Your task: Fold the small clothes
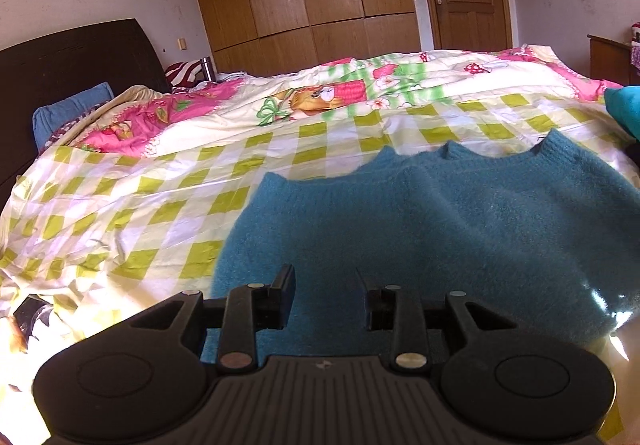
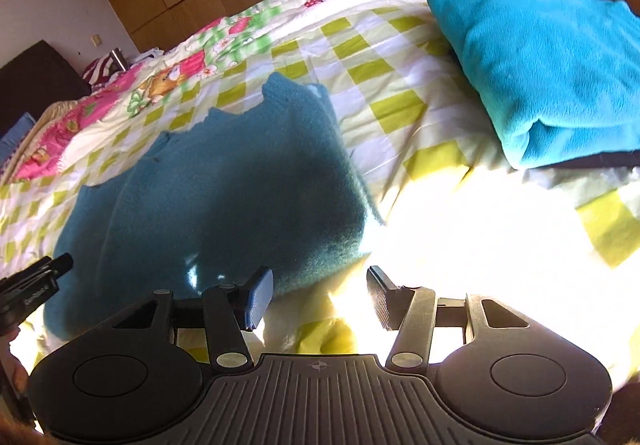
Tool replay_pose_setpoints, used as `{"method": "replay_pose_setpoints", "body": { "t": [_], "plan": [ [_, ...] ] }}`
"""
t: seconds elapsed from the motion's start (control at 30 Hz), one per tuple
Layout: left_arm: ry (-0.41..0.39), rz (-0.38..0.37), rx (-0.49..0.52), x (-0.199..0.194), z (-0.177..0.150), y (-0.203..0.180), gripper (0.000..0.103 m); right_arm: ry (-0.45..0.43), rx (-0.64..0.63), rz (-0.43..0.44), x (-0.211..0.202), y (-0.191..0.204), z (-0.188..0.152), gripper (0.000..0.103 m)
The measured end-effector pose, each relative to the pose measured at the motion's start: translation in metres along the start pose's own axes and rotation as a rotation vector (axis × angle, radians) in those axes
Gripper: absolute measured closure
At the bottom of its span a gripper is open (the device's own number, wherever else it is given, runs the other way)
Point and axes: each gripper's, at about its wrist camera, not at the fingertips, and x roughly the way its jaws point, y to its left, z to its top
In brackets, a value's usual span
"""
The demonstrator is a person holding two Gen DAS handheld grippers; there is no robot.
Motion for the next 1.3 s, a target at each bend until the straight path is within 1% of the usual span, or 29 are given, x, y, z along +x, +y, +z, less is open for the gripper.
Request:
{"method": "replay_pose_setpoints", "body": {
  "t": [0.1,0.17,0.27,0.3,0.4,0.43,0.47,0.53,0.6,0.63,0.67,0.73,0.77,0.8,0.87,0.9,0.93,0.97,1.0,1.03,1.07,1.1,1.13,1.17,1.2,1.23,1.27,1.3],
  "plan": [
    [0.001,-0.016,0.039,0.012,0.002,-0.014,0.058,0.01,0.115,0.078,0.019,-0.013,0.0,0.051],
    [0.02,-0.034,0.029,0.019,0.004,-0.017,0.058,0.011,0.221,0.132,0.034,-0.025,0.001,0.049],
    [0.019,-0.047,0.019,0.023,0.007,-0.02,0.058,-0.029,0.372,0.194,0.046,-0.037,0.004,0.048],
    [0.014,-0.047,0.023,0.023,0.008,-0.02,0.058,-0.053,0.395,0.218,0.046,-0.037,0.005,0.048],
    [-0.005,-0.059,0.029,0.027,0.013,-0.021,0.058,-0.132,0.389,0.27,0.039,-0.035,0.006,0.048],
    [-0.01,-0.06,0.029,0.029,0.014,-0.022,0.058,-0.142,0.369,0.265,0.043,-0.032,0.007,0.047],
    [-0.016,-0.059,0.03,0.031,0.015,-0.022,0.058,-0.12,0.366,0.247,0.051,-0.029,0.009,0.047],
    [-0.014,-0.062,0.03,0.036,0.018,-0.024,0.058,-0.086,0.406,0.247,0.072,-0.026,0.013,0.046],
    [-0.015,-0.067,0.037,0.04,0.02,-0.028,0.058,-0.106,0.405,0.234,0.081,-0.019,0.018,0.04],
    [-0.017,-0.071,0.042,0.042,0.02,-0.031,0.058,-0.119,0.408,0.227,0.083,-0.016,0.021,0.041],
    [-0.012,-0.078,0.051,0.045,0.02,-0.033,0.058,-0.123,0.416,0.222,0.082,-0.015,0.023,0.043],
    [0.006,-0.07,0.071,0.052,0.018,-0.04,0.058,-0.131,0.406,0.202,0.072,-0.014,0.03,0.074],
    [-0.001,-0.065,0.071,0.051,0.018,-0.041,0.058,-0.136,0.403,0.225,0.064,-0.016,0.032,0.075],
    [-0.018,-0.066,0.062,0.048,0.02,-0.041,0.058,-0.148,0.401,0.259,0.055,-0.019,0.034,0.079],
    [-0.073,-0.093,0.033,0.04,0.027,-0.04,0.058,-0.168,0.375,0.273,0.044,-0.022,0.035,0.08],
    [-0.087,-0.109,0.03,0.039,0.03,-0.042,0.057,-0.168,0.376,0.274,0.044,-0.024,0.034,0.08],
    [-0.073,-0.126,0.041,0.043,0.031,-0.045,0.053,-0.162,0.377,0.266,0.048,-0.024,0.033,0.08],
    [-0.022,-0.146,0.067,0.053,0.031,-0.052,0.051,-0.151,0.376,0.254,0.055,-0.023,0.032,0.08],
    [0.04,-0.158,0.089,0.067,0.027,-0.06,0.051,-0.14,0.376,0.251,0.062,-0.022,0.032,0.076],
    [0.055,-0.148,0.101,0.075,0.021,-0.066,0.051,-0.135,0.375,0.253,0.066,-0.02,0.032,0.071],
    [0.042,-0.136,0.116,0.076,0.017,-0.07,0.051,-0.138,0.372,0.256,0.07,-0.016,0.033,0.065],
    [0.027,-0.121,0.145,0.072,0.015,-0.075,0.052,-0.142,0.36,0.268,0.074,-0.013,0.034,0.044],
    [0.021,-0.116,0.17,0.069,0.015,-0.079,0.053,-0.145,0.352,0.274,0.077,-0.009,0.035,0.036],
    [0.011,-0.119,0.182,0.065,0.016,-0.08,0.054,-0.146,0.347,0.261,0.08,-0.005,0.036,0.037],
    [-0.002,-0.133,0.165,0.06,0.017,-0.076,0.054,-0.14,0.343,0.24,0.082,-0.004,0.038,0.054],
    [-0.016,-0.15,0.127,0.055,0.02,-0.07,0.054,-0.125,0.349,0.201,0.083,-0.006,0.042,0.077],
    [-0.032,-0.148,0.09,0.051,0.023,-0.063,0.054,-0.119,0.376,0.219,0.08,-0.012,0.044,0.078],
    [-0.05,-0.121,0.064,0.047,0.026,-0.057,0.054,-0.12,0.409,0.255,0.076,-0.021,0.044,0.082]
  ]
}}
